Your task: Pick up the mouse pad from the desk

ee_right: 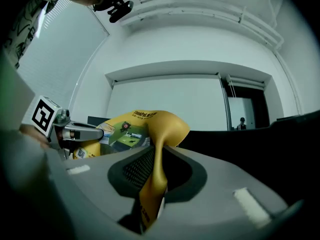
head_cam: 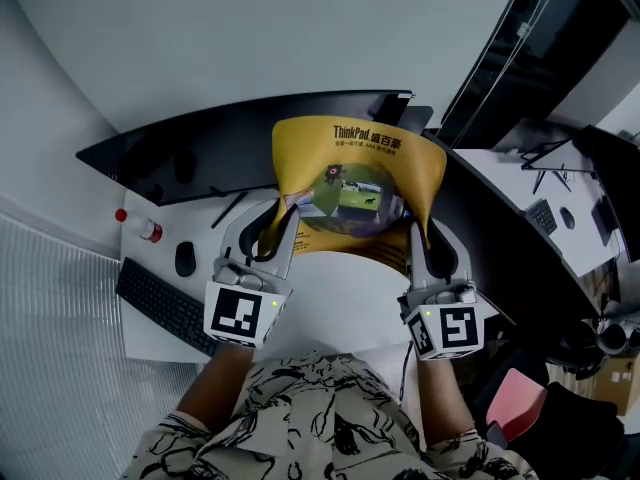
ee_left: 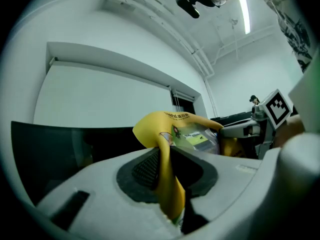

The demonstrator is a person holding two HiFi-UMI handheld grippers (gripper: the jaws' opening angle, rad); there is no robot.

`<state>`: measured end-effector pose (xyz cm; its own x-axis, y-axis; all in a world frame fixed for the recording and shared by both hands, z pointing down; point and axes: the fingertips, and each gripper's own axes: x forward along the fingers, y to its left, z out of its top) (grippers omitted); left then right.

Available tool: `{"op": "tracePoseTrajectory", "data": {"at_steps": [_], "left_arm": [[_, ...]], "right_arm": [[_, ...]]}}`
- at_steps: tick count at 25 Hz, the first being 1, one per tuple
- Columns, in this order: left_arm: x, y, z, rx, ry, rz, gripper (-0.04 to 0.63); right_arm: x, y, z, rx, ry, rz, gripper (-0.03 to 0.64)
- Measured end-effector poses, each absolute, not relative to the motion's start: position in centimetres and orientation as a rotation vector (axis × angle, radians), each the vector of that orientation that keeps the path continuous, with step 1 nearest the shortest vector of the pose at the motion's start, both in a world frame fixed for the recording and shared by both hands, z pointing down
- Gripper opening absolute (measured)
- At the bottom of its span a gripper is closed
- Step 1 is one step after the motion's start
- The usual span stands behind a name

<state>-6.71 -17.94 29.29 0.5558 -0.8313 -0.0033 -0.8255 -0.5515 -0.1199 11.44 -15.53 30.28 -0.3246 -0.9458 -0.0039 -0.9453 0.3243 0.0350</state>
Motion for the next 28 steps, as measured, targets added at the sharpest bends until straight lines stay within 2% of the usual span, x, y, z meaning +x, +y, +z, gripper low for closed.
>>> {"op": "tracePoseTrajectory", "data": {"at_steps": [16, 28], "left_arm": [[-7.3, -15.8, 23.5, -2.6, 1.386, 0.112, 0.075], [-7.4, -15.2, 23.7, -2.561, 1.399, 0.143, 0.077]], "right_arm": [[11.1, -13.6, 24.1, 1.838, -2.598, -0.249, 0.063], [10.9, -13.0, 23.7, 1.839, -2.593, -0.369, 0.064]]}}
